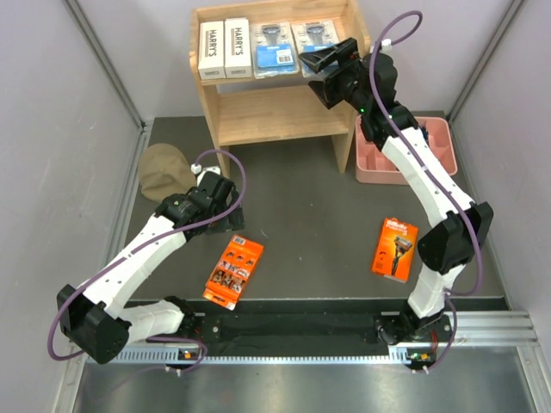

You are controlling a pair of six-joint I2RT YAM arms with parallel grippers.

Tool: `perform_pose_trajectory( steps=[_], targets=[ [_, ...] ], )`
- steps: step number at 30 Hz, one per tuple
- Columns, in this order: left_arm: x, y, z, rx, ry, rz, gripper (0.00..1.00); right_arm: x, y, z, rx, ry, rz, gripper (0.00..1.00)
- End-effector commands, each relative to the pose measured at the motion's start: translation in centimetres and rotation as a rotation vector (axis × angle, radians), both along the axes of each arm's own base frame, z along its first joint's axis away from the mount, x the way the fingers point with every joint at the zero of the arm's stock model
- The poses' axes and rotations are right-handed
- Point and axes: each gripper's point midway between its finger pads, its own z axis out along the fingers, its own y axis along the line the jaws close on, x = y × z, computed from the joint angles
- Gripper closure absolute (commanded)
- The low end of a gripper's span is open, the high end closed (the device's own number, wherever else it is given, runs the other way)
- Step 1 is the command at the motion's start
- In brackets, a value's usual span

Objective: Place and organize the shaving razors onto the shelf

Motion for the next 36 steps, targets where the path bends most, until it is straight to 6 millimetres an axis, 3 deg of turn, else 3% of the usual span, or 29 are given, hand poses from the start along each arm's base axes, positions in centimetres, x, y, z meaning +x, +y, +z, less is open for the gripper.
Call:
perform_pose_trajectory(
  steps=[1,3,8,9,12,21,22,23,25,26,27,29,30,34,35,36],
  targets=[
    [0.4,-0.4,0.2,-0.021,-0.024,0.002,0.01,-3.4,0.8,1.8,0.027,-0.042,0.090,0.12],
    [0.4,-0.4,0.4,-0.023,-0.028,0.000,0.02,-4.5,0.5,2.5,0.025,-0.057,0.095,0.12],
    [0.5,-0.4,0.4,-0.018,-0.030,-0.005,0.01,-6.7,-0.2,1.5,-0.021,-0.053,0.107,0.09],
    [0.6,-0.4,0.3,-0.017,-0.029,-0.005,0.01,-7.8,-0.7,2.3,-0.018,-0.071,0.105,0.08],
    [0.5,-0.4,0.4,-0.013,-0.029,-0.010,0.01,-9.0,-1.5,0.8,-0.049,-0.050,0.094,0.05],
    [0.2,-0.7,0.1,-0.018,-0.011,-0.050,0.01,-15.0,-5.3,-1.8,-0.151,-0.030,0.068,0.01],
    [0.1,-0.7,0.0,-0.016,-0.006,-0.056,0.01,-15.6,-5.6,-3.5,-0.186,0.002,0.072,0.01],
    [0.0,-0.8,-0.1,-0.018,-0.003,-0.063,0.01,-16.6,-6.2,-3.3,-0.192,-0.010,0.069,0.01],
    [-0.2,-1.0,-0.4,-0.019,0.007,-0.088,0.01,-17.7,-7.0,-5.8,-0.246,0.037,0.071,0.01],
    [-0.1,-1.1,-0.4,-0.022,0.004,-0.097,0.01,-18.8,-7.7,-5.6,-0.257,0.025,0.063,0.01],
    [-0.3,-1.0,-0.8,-0.015,0.013,-0.110,0.01,-19.3,-8.0,-7.2,-0.284,0.057,0.066,0.01],
    [-0.4,-1.4,-1.1,-0.023,0.025,-0.134,0.01,-21.0,-9.0,-8.5,-0.319,0.075,0.072,0.01],
    [-0.6,-1.4,-1.3,-0.022,0.034,-0.147,0.01,-21.5,-9.3,-10.6,-0.342,0.114,0.077,0.01],
    [-1.2,-1.7,-2.5,-0.034,0.071,-0.169,0.01,-24.0,-10.4,-15.3,-0.386,0.199,0.098,0.01],
    [-1.3,-1.7,-2.8,-0.032,0.078,-0.168,0.01,-24.6,-10.6,-17.4,-0.404,0.242,0.109,0.01],
    [-1.7,-1.6,-3.4,-0.030,0.092,-0.166,0.01,-25.2,-10.8,-17.8,-0.399,0.245,0.112,0.01]
  ],
)
